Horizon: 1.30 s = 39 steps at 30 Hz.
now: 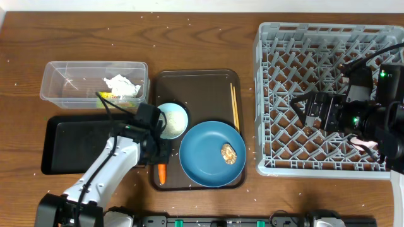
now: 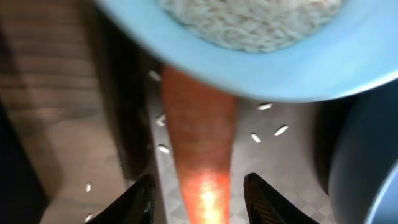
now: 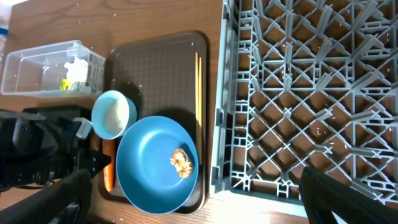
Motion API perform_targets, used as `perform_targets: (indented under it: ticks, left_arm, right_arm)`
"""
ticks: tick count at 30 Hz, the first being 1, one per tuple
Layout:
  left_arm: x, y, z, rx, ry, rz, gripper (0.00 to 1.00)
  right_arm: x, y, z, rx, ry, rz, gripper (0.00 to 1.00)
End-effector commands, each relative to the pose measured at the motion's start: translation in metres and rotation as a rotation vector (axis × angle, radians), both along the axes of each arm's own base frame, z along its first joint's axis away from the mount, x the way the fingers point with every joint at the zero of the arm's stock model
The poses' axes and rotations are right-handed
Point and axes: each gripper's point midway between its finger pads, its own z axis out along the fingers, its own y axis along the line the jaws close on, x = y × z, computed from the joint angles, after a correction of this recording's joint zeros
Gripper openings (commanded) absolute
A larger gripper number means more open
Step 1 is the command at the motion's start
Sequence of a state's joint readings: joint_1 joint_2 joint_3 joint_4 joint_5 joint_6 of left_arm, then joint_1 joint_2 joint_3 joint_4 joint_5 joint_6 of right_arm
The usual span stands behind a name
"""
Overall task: Sort waste into correct bins and load items into the dishwasher rack
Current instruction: 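Reach the left gripper down and grasp the carrot, then move the carrot onto the black tray and release it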
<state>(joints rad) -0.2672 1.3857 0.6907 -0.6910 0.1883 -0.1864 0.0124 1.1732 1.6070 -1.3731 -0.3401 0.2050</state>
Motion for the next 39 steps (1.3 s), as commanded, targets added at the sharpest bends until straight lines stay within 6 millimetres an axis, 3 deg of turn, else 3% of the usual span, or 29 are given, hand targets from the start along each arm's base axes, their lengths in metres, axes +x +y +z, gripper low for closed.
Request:
perform_targets:
  ticks: [1, 10, 14, 17, 23, 30, 34, 39]
  left_arm:
    - [-0.005, -0.004, -0.006, 0.0, -0.001, -0.044, 0.47]
    - [-0.005, -0.001, -0.02, 0.013, -0.033, -0.037, 0.44]
    - [-0.005, -0.001, -0.022, 0.011, -0.039, -0.037, 0.28]
    - [-0.003, -0.002, -0.018, 0.009, -0.04, -0.033, 0.22]
    - [0.004, -0.005, 0.013, -0.001, -0.053, -0.03, 0.22]
    - [0.014, -0.004, 0.075, -0.013, -0.123, -0.018, 0.22]
    - [0.023, 0.02, 0.102, 0.029, -0.183, 0.133, 0.22]
    - [0.023, 0.075, 0.104, 0.124, -0.183, 0.412, 0.22]
  right_arm:
    - [0.0, 0.001, -0.001, 0.003, 0.008, -0.003, 0.99]
    - [0.0, 0.001, -0.001, 0.003, 0.007, -0.003, 0.99]
    - [0.0, 0.001, -0.001, 0.003, 0.008, -0.003, 0.99]
    - [0.0, 0.001, -0.001, 0.003, 0.007, -0.003, 0.99]
    - [0.0, 0.001, -0.001, 0.003, 0.008, -0.003, 0.99]
    - [0.0, 0.001, -0.001, 0.004, 0.008, -0.003, 0.99]
    - [0.0, 0.001, -0.001, 0.004, 0.009, -0.003, 0.99]
    - [-0.001, 0.001, -0.002, 0.003, 0.012, -0.003, 0.99]
